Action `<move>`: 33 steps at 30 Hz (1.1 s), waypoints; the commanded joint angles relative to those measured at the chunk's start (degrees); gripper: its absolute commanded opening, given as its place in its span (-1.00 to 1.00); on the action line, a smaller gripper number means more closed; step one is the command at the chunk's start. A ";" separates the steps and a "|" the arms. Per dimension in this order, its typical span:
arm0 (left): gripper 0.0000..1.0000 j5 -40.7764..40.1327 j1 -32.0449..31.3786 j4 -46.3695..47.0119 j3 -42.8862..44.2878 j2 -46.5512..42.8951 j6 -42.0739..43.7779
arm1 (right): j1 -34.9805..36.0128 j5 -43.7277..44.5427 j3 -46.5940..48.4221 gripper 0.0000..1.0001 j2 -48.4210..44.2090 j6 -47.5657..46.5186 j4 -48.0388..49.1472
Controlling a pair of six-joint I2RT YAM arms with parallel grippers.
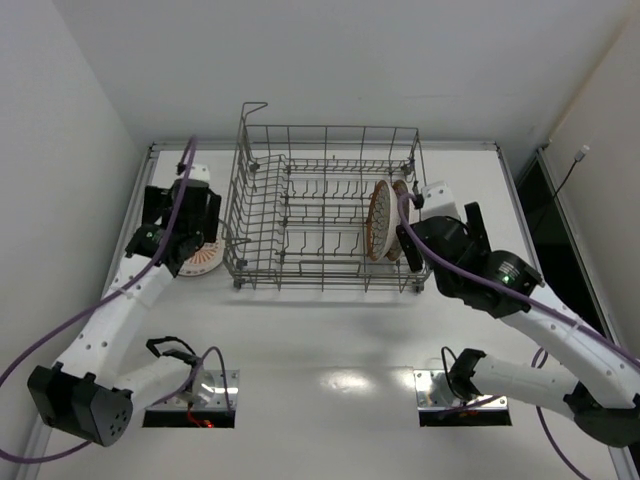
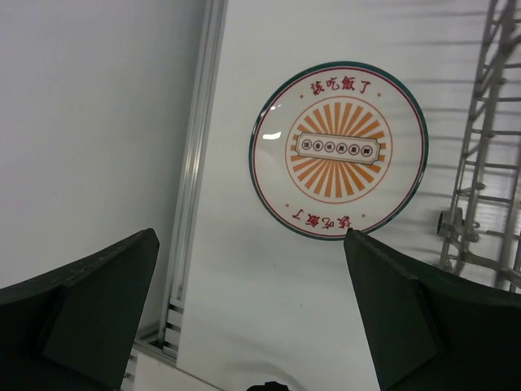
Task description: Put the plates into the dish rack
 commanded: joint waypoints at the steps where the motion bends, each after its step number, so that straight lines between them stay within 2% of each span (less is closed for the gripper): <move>1: 0.99 8.41 6.42 -0.93 3.13 -2.19 -5.15 | -0.18 -1.17 -0.81 0.98 -1.94 -0.72 3.57; 4: 0.99 9.18 8.29 -1.88 3.13 -0.36 -10.51 | -0.18 -2.66 -0.81 0.98 -1.94 -1.24 3.58; 11: 0.99 12.85 10.40 -7.43 2.08 10.45 -18.25 | -0.18 -4.43 -1.86 0.98 -2.46 -1.24 4.11; 14: 0.96 18.81 13.47 -6.73 0.94 13.28 -19.92 | -0.18 -4.43 -1.86 0.98 -3.69 -1.24 4.11; 18: 0.64 28.66 16.55 -2.60 -0.47 15.82 -19.93 | -0.18 -4.95 -2.39 0.98 -4.22 -1.24 4.11; 24: 0.64 37.45 17.08 0.47 -4.50 15.83 -20.98 | -0.18 -5.57 -2.39 0.98 -4.22 -1.24 4.11; 32: 0.76 38.70 17.61 4.17 -9.78 15.30 -24.50 | -0.18 -6.10 -2.92 0.98 -2.64 -1.24 4.63; 33: 0.76 35.05 17.61 4.17 -9.79 15.30 -24.50 | -0.18 -6.10 -2.92 0.98 -2.64 -1.24 4.63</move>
